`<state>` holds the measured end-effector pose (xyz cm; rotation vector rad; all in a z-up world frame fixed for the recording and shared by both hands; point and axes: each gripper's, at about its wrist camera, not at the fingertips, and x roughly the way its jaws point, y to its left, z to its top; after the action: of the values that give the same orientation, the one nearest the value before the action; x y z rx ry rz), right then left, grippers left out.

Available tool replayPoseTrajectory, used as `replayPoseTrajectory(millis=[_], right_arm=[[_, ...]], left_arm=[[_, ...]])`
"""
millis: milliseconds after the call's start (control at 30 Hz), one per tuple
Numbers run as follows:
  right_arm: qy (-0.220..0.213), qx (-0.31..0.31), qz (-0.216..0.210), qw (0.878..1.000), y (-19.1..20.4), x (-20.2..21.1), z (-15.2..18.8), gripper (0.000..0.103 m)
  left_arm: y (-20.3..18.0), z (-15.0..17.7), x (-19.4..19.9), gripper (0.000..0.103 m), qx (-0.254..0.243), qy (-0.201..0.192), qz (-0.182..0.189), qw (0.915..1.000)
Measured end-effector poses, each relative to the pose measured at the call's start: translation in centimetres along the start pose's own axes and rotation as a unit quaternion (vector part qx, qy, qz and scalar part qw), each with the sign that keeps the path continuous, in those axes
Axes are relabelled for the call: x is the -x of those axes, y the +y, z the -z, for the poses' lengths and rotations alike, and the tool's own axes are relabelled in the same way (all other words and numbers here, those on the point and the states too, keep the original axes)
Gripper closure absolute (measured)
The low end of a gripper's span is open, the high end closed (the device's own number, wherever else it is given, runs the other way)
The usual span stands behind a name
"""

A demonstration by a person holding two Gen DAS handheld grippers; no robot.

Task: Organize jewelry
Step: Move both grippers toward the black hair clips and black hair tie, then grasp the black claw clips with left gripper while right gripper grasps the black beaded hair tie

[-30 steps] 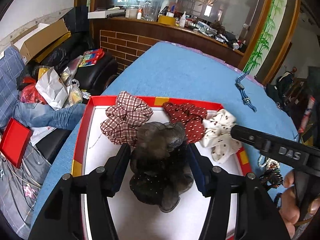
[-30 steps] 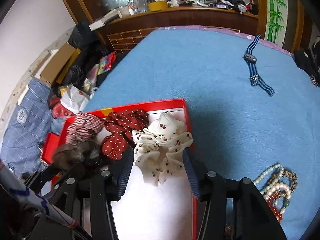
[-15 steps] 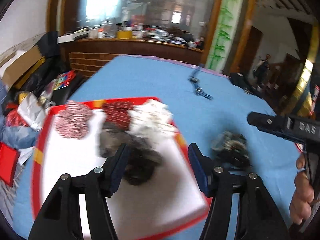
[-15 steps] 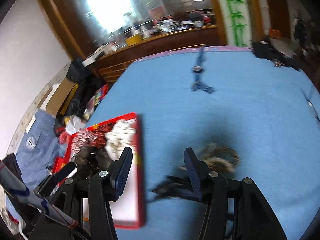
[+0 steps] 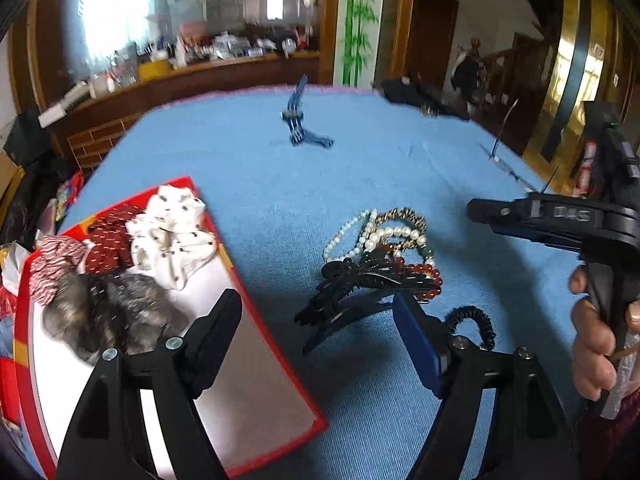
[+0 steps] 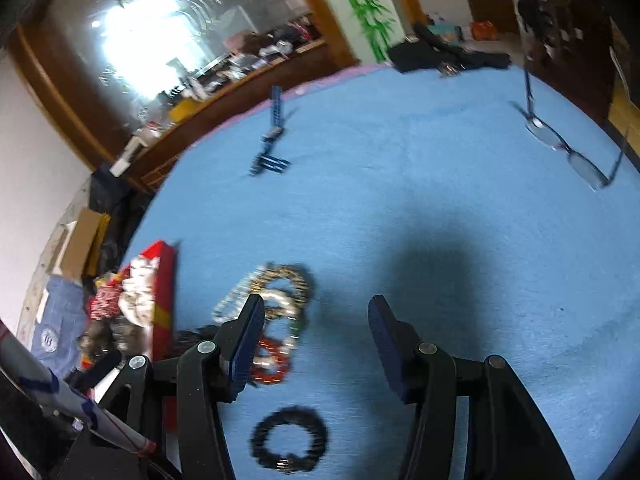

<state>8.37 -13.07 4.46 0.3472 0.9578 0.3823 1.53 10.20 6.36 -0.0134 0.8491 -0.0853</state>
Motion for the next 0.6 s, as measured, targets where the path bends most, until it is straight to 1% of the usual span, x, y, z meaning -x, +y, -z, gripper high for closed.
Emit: replayPoseTrajectory(millis=[67,100,200,300,400,500,600], right_arm=[[0.006,-0.009,-0.018,1.000,-0.3,0.0,-0.1,0.045],[0.005,-0.009,-0.019,1.000,-0.4,0.2,-0.1,0.045],[-0.001,-0.006,-0.016,1.000,-0.4,0.6,0.0,0.045],[-0.002,-0.012,-0.022,1.000,-0.6,0.7,-0.1,0.045],[-0.002,-0.012,-0.018,1.000,-0.7,0.7,-0.2,0.045],[-0.002,-0.018,-0.020,1.000,-0.9,0.7,-0.2,0.045],[-0.002,-0.022,-0.021,1.000,-1.0,0.7,-0.2,0.045]], left_arm=[[0.0,-0.6,-0.9,0.027,0.002,0.019,0.019,0.9996],[-0.1,-0.9,-1.4,0.027,0.004,0.026,0.028,0.9993],[-0.3,-1.7,-3.1,0.027,0.004,0.057,0.039,0.9976],[-0.6,-2.0,-4.5,0.027,0.013,0.075,0.055,0.9956],[-1.0,-1.7,-4.9,0.027,0.025,0.089,0.084,0.9921],[-2.4,-0.7,-4.4,0.027,0.002,0.093,0.087,0.9919],[-3.9,0.4,-3.7,0.027,-0.024,0.098,0.099,0.9900]])
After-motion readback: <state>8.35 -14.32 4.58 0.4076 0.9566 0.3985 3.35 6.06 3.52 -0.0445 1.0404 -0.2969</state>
